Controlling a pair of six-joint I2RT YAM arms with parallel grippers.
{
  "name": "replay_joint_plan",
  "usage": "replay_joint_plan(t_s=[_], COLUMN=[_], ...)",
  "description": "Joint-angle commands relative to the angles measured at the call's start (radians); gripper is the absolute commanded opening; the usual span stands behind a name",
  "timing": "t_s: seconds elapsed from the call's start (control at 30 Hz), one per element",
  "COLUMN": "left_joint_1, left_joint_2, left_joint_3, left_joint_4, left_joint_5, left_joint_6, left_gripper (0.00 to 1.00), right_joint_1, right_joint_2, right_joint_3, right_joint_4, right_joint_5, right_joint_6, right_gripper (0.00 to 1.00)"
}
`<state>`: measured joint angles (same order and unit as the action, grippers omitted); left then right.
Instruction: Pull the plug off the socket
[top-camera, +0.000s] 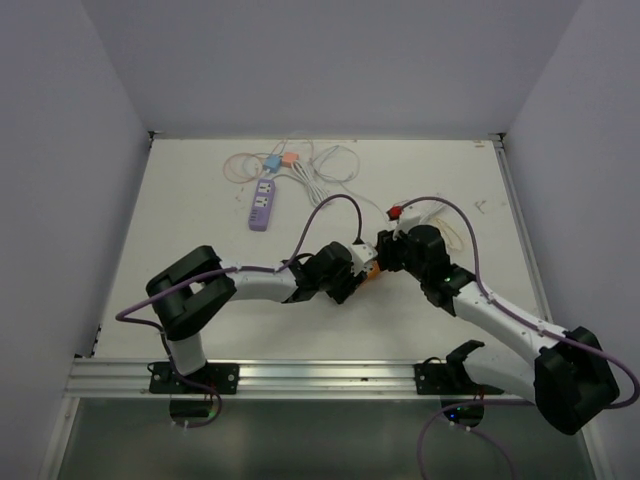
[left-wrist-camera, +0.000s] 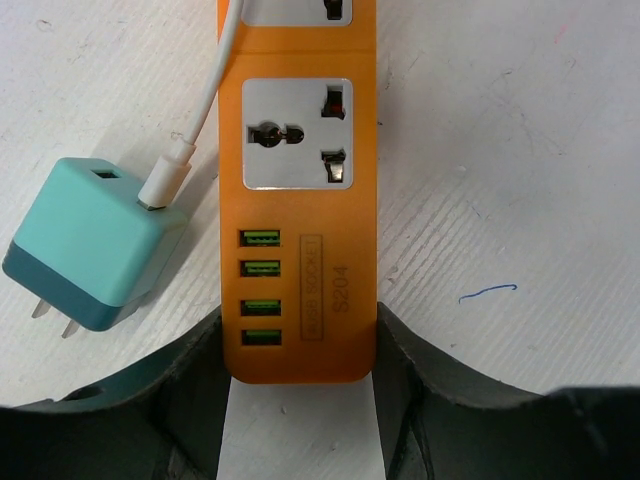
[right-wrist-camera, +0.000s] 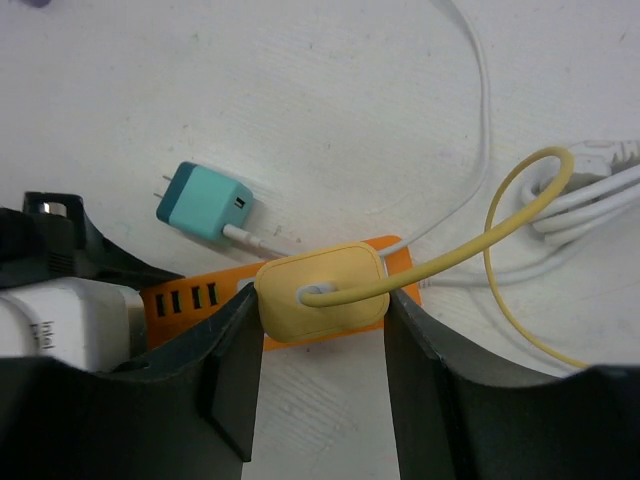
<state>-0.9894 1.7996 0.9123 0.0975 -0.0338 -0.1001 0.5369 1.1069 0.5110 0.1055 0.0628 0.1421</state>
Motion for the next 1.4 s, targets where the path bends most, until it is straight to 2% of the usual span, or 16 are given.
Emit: replay_joint_plan(t_s=[0.0,0.17,0.3,0.47,0.57,0.77,0.83,1.13,1.17,1.23,1.27,1.33,1.37], left_joint_1=[0.006,0.008,0.008,0.008,0.008,0.008,0.008,0.008,0.008,0.008,0.008,0.008,0.008], left_joint_2=[0.061,0.035,-0.015,-0.095,-0.114,-0.111,-0.118,-0.126,-0.125,-0.124,-0.125,-0.131,-0.134], left_joint_3=[-0.062,-0.084,-0.128,-0.164,-0.176,-0.185,-0.185,-0.191,-0.19,-0.191,-0.19,-0.191,-0.191], left_joint_4=[-0.171,-0.186,-0.179,-0.179,-0.179,-0.171,-0.171,-0.156,-0.154,-0.15,-0.15,-0.147,-0.145], left_joint_5=[0.071,0.077,0.081,0.098,0.115,0.118,0.115,0.104,0.104,0.104,0.103,0.104,0.104], left_joint_6=[-0.026,-0.036,-0.056,-0.081,-0.093,-0.102,-0.102,-0.108,-0.107,-0.107,-0.108,-0.107,-0.105], left_gripper=[0.0,0.0,0.0,0.0,0.02,0.08,0.15,0.38,0.4,0.42,0.44,0.49,0.52], right_joint_1=[-0.012,-0.051,-0.055,-0.055,-0.055,-0.057,-0.057,-0.057,-0.057,-0.058,-0.06,-0.06,-0.06], right_joint_2=[-0.067,-0.041,0.037,0.241,0.373,0.57,0.622,0.725,0.731,0.726,0.72,0.714,0.705], right_joint_3=[0.093,0.171,0.283,0.428,0.523,0.716,0.767,0.868,0.871,0.868,0.867,0.877,0.88], right_joint_4=[-0.033,-0.102,-0.143,-0.21,-0.285,-0.478,-0.533,-0.658,-0.665,-0.678,-0.681,-0.705,-0.711], right_joint_5=[0.078,0.12,0.088,0.055,0.078,0.063,0.066,0.062,0.06,0.058,0.055,0.057,0.058], right_joint_6=[0.028,0.057,0.07,0.129,0.181,0.254,0.266,0.287,0.284,0.284,0.284,0.283,0.283], right_gripper=[0.0,0.0,0.0,0.0,0.05,0.14,0.15,0.49,0.56,0.63,0.69,0.73,0.82])
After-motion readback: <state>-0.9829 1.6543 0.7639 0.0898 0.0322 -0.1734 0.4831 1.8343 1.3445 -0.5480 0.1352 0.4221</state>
